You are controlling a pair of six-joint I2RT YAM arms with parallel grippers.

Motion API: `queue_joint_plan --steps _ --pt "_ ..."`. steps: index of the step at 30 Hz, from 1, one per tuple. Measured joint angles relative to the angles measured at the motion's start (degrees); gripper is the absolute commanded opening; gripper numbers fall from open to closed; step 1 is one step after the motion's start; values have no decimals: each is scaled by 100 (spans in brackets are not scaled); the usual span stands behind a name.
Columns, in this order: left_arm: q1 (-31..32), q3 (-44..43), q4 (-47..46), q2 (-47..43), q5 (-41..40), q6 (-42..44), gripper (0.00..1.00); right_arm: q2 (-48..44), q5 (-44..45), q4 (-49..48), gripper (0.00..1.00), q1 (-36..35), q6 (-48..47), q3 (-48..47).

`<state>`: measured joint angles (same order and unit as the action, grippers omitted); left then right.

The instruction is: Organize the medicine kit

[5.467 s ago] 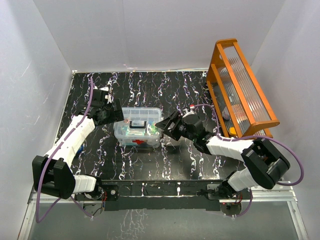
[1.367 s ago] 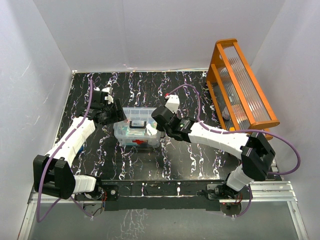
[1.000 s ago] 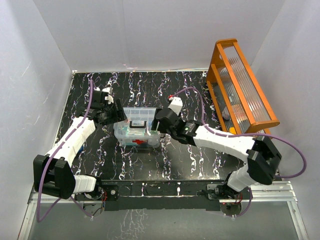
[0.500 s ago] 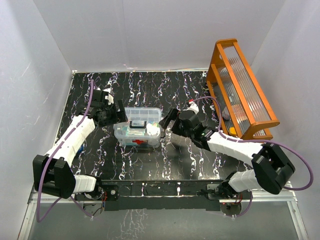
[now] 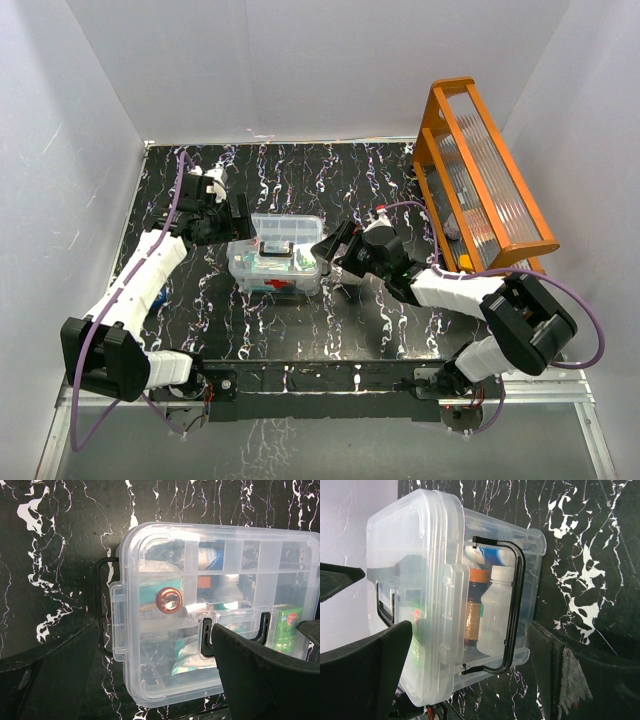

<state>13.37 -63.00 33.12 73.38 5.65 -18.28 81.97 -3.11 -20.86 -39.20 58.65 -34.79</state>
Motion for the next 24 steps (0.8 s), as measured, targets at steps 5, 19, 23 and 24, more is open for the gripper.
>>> queue_joint_plan --steps 5,19,23,24 --pt "7 0 -9 39 37 52 93 256 -208 -389 98 37 85 0" --pt "15 90 -92 409 -160 -92 81 664 -595 -1049 73 125 278 9" --pt "15 109 -144 407 -162 -129 81 533 -455 -903 65 136 238 9" --pt "15 111 -149 407 -162 -129 81 459 -387 -817 64 142 201 7"
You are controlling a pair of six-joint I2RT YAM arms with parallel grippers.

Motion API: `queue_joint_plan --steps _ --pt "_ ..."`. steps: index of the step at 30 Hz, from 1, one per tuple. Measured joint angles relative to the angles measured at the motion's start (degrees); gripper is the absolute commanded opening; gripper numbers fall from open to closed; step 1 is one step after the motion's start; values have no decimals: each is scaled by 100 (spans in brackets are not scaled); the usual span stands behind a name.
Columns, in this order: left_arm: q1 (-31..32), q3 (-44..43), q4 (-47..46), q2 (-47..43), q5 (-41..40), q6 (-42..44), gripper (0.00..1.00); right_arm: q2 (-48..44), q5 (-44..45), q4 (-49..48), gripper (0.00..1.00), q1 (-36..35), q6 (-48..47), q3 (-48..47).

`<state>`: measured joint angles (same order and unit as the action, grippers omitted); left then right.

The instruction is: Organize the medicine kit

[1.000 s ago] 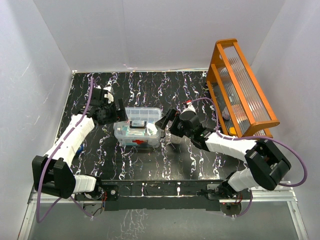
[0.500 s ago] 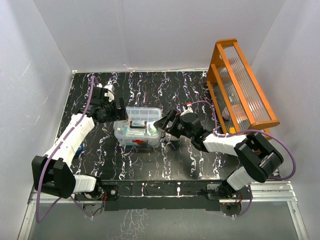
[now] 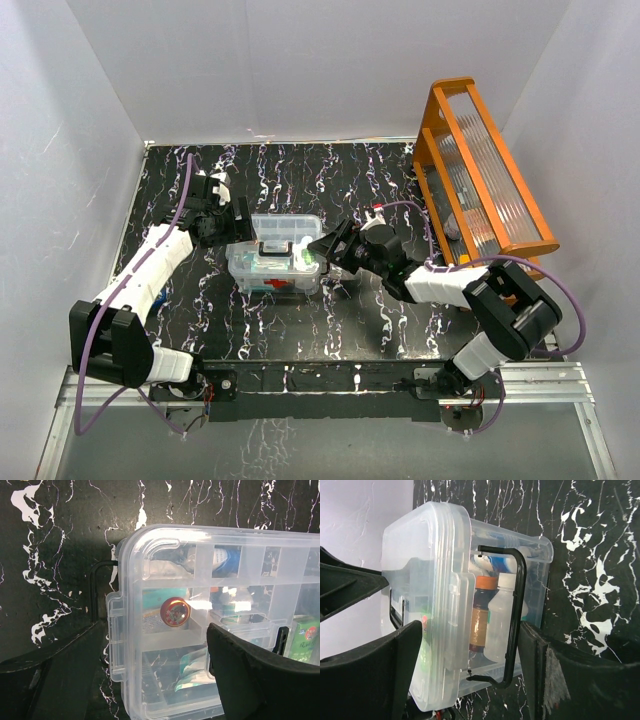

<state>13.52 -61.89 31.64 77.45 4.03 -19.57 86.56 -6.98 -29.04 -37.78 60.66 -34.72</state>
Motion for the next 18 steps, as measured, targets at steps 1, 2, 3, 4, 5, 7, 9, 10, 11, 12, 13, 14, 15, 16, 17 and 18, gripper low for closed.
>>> queue_joint_plan --steps 1,2,3,4,5,7,9,10,11,12,13,14,15,16,17,18 --pt "0 4 -9 -2 0 -7 81 -81 59 109 63 0 -35 -4" --pt "0 7 -15 -2 0 -9 80 -153 109 229 62 -4 -61 -22" --pt "0 7 -20 -4 0 -13 80 -203 151 356 62 -11 -87 -55" --pt "0 9 -20 -4 0 -15 80 -247 188 476 61 -15 -116 -87" --pt "0 9 -22 -4 0 -15 80 -284 223 551 61 -17 -138 -114" --pt "0 9 -26 -4 0 -15 80 -374 262 713 60 -26 -212 -160" --pt "0 11 -31 -4 0 -15 80 -424 278 839 59 -26 -245 -190" --pt "0 13 -33 -4 0 -15 80 -446 278 879 59 -28 -256 -195" --pt "0 13 -35 -4 0 -15 80 -472 278 920 59 -35 -273 -195" --pt "0 13 -35 -4 0 -15 80 -494 278 953 58 -37 -284 -195" --pt "0 13 -35 -4 0 -15 81 -535 282 1003 58 -37 -308 -195" --pt "0 13 -35 -4 0 -15 81 -588 293 1062 58 -37 -339 -195" --pt "0 13 -35 -2 0 -13 81 -629 295 1110 58 -37 -361 -195" --pt "0 13 -35 -2 -2 -13 81 -680 297 1158 58 -37 -385 -195" --pt "0 13 -35 -2 -2 -13 82 -726 299 1200 58 -37 -407 -195" --pt "0 13 -35 -2 -4 -13 82 -765 297 1226 58 -37 -433 -195"
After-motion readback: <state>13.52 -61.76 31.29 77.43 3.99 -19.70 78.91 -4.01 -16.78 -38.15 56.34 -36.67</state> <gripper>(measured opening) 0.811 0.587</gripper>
